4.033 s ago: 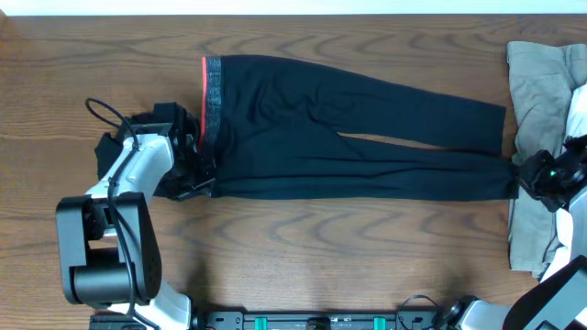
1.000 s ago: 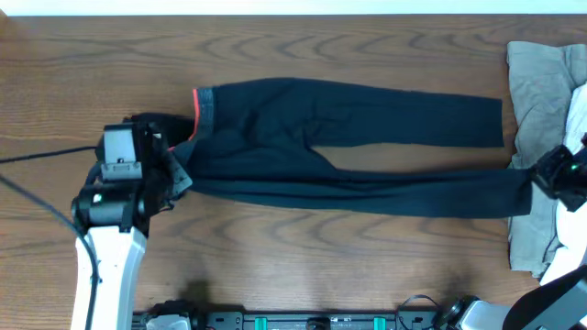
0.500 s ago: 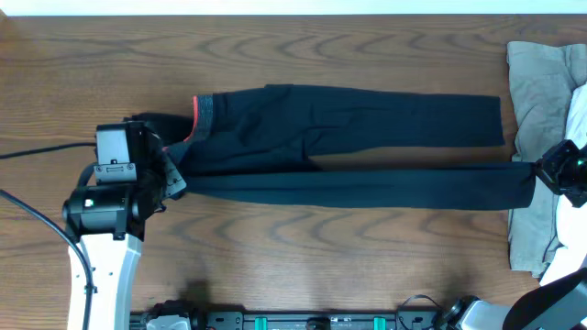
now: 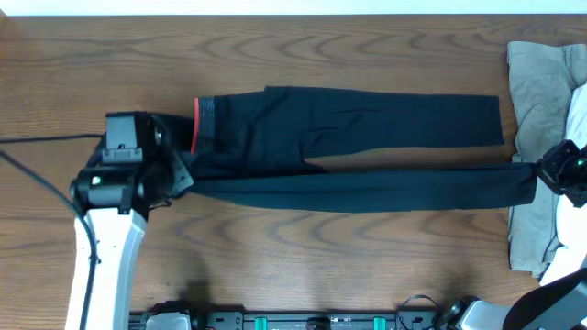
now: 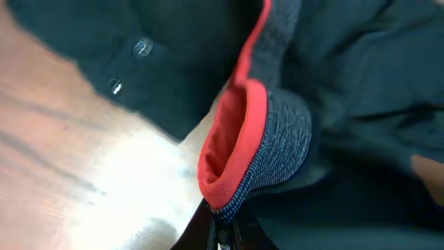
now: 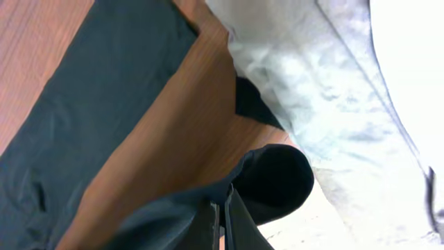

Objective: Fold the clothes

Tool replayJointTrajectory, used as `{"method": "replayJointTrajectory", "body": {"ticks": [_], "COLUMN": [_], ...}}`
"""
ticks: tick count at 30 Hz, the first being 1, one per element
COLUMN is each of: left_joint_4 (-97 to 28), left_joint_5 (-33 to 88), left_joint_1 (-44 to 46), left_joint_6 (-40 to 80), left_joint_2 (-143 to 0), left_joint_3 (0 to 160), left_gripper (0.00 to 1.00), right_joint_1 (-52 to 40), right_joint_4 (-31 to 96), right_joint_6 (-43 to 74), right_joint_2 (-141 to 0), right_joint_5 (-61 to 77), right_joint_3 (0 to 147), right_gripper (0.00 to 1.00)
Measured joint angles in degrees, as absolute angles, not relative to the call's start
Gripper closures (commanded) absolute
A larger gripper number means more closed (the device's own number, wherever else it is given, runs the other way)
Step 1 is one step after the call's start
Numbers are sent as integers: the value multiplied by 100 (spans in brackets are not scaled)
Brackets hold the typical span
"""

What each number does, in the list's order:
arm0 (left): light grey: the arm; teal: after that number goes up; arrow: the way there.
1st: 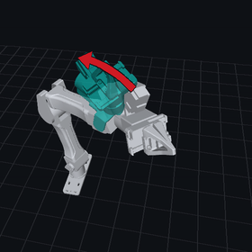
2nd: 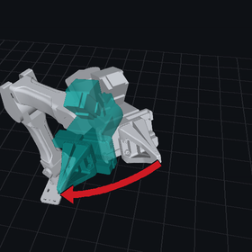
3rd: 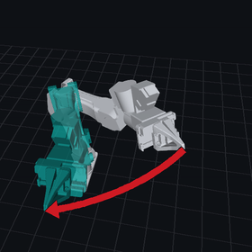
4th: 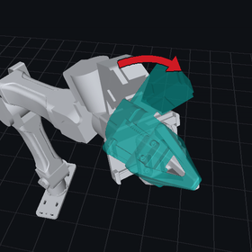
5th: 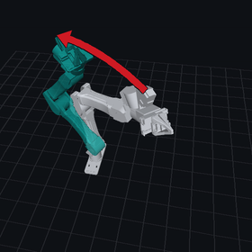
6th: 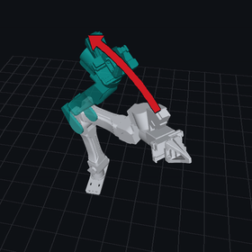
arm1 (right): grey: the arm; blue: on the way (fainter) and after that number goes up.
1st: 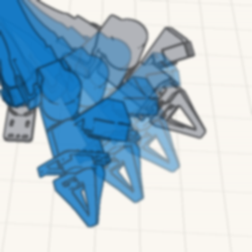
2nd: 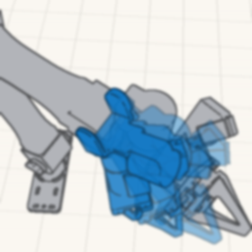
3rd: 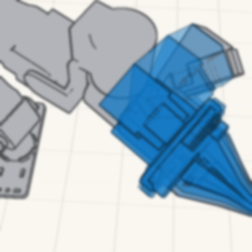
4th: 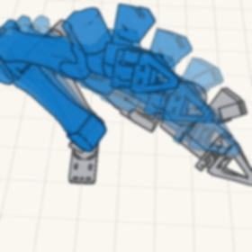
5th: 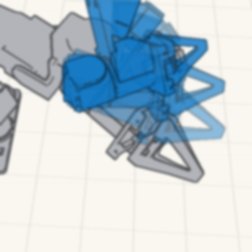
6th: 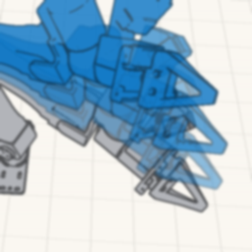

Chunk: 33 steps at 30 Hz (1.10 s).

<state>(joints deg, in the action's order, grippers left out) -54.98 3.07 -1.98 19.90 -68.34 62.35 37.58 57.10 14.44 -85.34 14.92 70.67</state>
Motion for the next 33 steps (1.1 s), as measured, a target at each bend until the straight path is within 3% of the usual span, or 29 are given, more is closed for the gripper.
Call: {"method": "replayJointTrajectory", "body": {"ticks": [13, 18, 28, 29, 33], "left_joint_4": [-3968, -3494, -3210, -3190, -3170], "left_joint_5": [843, 1118, 1339, 1339, 1337], "left_joint_1": [-176, -154, 211, 217, 215], "left_joint_6": [1837, 1800, 1815, 1815, 1787], "left_joint_2": [-8737, -8829, -8829, -8829, -8829], "left_joint_3": [6263, 6265, 6265, 6265, 6265], "left_gripper": [94, 86, 85, 83, 58], "right_joint_1": [3758, 3758, 3758, 3758, 3758], "right_joint_4": [5546, 5546, 5555, 5557, 5572], "right_joint_6": [1446, 1448, 1452, 1452, 1461], "right_joint_2": [-8534, -8534, -8534, -8534, -8534], "right_joint_5": [1406, 1262, 1186, 1188, 1175], "right_joint_3": [7072, 7072, 7072, 7072, 7072], "right_gripper": [99, 99, 99, 99, 99]}}
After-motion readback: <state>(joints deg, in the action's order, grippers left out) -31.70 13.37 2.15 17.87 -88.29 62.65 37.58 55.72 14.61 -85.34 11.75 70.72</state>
